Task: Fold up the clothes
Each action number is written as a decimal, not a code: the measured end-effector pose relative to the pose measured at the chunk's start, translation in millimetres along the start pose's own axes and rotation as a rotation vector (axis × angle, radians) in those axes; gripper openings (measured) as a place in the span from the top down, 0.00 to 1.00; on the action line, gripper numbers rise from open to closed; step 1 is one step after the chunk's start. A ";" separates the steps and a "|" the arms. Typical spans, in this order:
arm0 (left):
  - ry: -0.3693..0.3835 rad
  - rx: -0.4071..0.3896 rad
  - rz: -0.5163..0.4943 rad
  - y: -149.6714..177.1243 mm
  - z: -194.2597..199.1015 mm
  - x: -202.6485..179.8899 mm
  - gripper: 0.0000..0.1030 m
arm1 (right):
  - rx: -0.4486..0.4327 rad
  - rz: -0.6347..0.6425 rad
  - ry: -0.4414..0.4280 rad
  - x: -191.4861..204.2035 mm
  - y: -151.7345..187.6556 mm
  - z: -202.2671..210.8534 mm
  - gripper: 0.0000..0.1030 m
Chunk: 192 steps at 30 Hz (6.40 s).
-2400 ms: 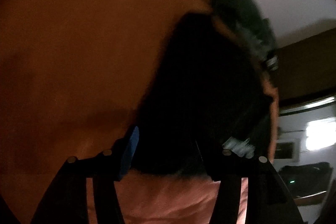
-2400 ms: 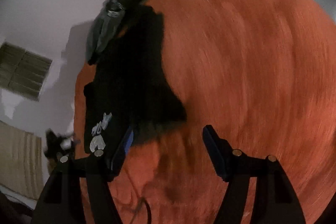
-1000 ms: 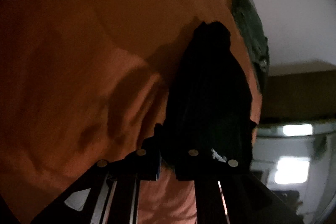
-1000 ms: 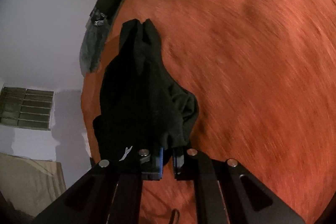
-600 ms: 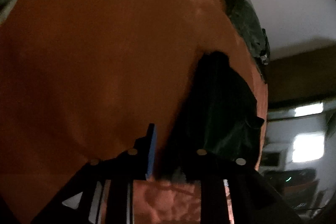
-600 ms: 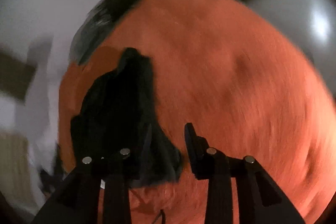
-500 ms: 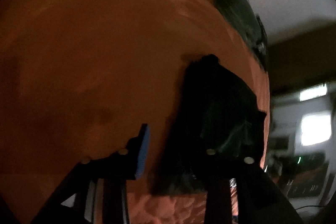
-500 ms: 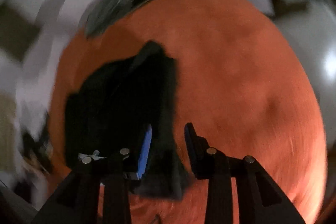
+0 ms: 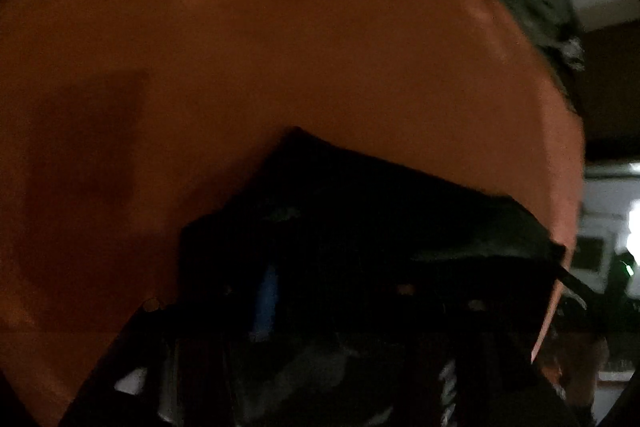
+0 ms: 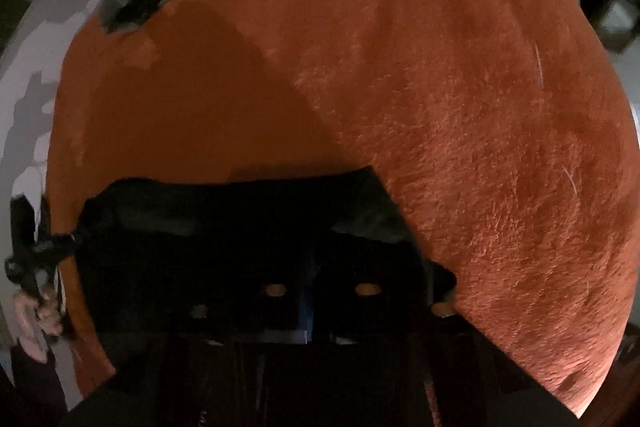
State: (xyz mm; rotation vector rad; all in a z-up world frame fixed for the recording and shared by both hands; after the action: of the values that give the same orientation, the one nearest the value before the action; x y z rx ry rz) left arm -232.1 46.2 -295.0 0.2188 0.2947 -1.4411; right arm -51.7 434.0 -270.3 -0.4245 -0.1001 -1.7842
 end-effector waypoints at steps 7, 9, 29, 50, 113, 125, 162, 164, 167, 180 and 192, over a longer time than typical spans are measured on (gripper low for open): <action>0.261 -0.208 0.262 -46.5 48.4 36.4 0.93 | -0.124 -0.352 -0.250 -43.6 -13.7 20.4 0.88; 0.289 -0.203 0.298 -45.9 47.2 44.5 0.92 | -0.112 -0.421 -0.318 -52.8 -12.6 18.4 0.72; 0.156 -0.250 -0.077 15.4 51.9 52.1 0.48 | -0.255 0.163 -0.043 -26.6 53.3 52.7 0.50; 0.110 -0.355 0.037 -13.1 37.2 84.7 0.94 | -0.240 -0.017 -0.052 -48.1 12.2 22.5 0.93; 0.011 -0.181 -0.467 363.8 76.7 -14.8 0.77 | -0.296 0.539 0.098 132.2 318.1 53.6 1.00; -0.162 -0.197 -0.305 346.0 68.3 52.2 0.77 | -0.310 0.282 0.320 7.0 299.3 64.0 1.00; 0.610 -0.019 0.363 425.1 -31.9 -106.7 0.46 | -0.467 0.389 0.157 84.1 193.9 110.3 1.00; 0.609 -0.031 0.363 425.1 -28.9 -108.4 0.46 | -0.462 0.370 0.147 82.2 191.5 116.4 1.00; 0.648 -0.045 0.408 421.1 -23.2 -106.4 0.48 | -0.474 0.329 0.148 74.6 196.3 124.5 1.00; 0.714 -0.055 0.512 405.1 -7.1 -64.9 0.48 | -0.477 0.214 0.137 45.1 217.3 133.0 1.00; 0.728 -0.124 0.500 410.3 -7.6 -60.8 0.90 | -0.336 0.429 0.022 93.9 178.4 127.0 1.00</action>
State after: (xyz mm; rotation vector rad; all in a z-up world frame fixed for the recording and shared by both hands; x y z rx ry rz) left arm 168.3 154.8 -294.2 0.6678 0.8537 -0.8008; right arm 129.3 338.0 -148.7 -0.6159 0.2916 -1.3802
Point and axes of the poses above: each gripper's, at about its wrist camera, not at the fingertips, and z roughly against the way its jaws point, x to its left, y to its underside, the point moved 8 cm from there along -z, roughly the way its jaws point
